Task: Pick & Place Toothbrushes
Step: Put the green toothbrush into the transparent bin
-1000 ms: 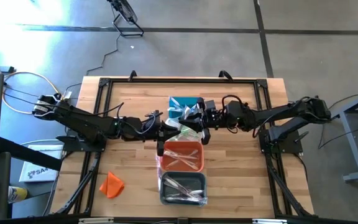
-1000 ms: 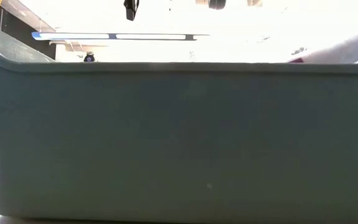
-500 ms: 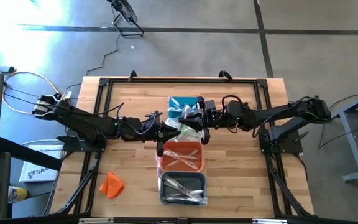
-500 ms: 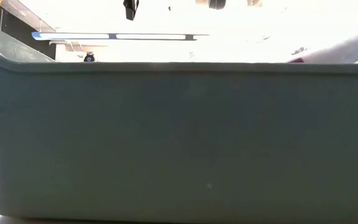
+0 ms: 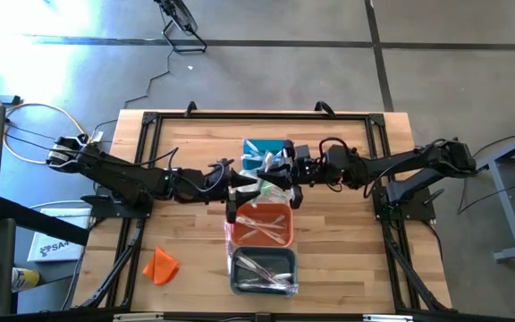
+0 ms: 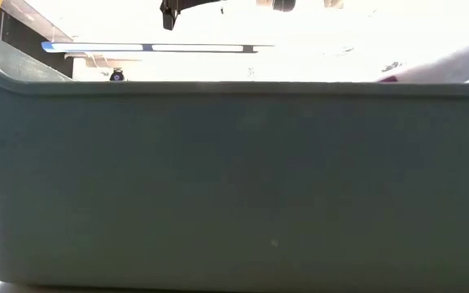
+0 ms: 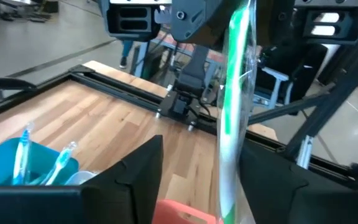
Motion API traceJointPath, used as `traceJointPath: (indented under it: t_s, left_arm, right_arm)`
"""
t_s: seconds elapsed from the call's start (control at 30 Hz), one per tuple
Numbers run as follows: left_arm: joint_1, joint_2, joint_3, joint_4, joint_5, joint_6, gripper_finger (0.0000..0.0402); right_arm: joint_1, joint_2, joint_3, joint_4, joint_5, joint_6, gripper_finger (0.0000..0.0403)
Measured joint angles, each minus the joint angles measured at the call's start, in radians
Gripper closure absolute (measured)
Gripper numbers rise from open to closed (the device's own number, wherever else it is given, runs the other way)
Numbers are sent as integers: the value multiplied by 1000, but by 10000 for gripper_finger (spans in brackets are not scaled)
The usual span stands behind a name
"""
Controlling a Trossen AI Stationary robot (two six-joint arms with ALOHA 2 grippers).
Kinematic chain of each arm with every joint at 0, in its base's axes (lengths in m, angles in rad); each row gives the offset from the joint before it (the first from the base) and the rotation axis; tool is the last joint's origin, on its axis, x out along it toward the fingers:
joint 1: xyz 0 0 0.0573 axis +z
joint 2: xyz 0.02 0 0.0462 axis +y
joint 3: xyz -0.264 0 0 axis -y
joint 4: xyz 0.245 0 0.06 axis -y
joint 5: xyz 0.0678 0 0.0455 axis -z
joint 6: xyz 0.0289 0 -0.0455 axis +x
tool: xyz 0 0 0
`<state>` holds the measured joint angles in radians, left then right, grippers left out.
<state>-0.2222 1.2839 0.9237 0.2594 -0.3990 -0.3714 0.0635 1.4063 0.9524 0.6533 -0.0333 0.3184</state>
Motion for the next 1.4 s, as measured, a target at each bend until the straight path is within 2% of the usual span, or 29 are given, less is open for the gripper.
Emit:
traceJointPath:
  t_s: [0.2, 0.53, 0.73, 1.07, 1.4]
  left_arm:
    - [0, 0, 0, -9, 45, 1, 206]
    - [-12, -20, -1, -14, -6, 69, 206]
    - [-28, -105, -2, -162, -15, 79, 206]
    - [-27, -237, -2, -336, -104, 78, 206]
    - [-27, -253, -2, -368, -120, 73, 206]
  right_arm:
    - [0, 0, 0, 2, -2, 3, 390]
    - [-14, -5, 0, -40, 52, -28, 390]
    - [-62, -52, 0, -180, 61, -27, 390]
    - [-92, -71, 1, -399, 87, -27, 390]
    - [-92, -49, 0, -561, 175, -34, 390]
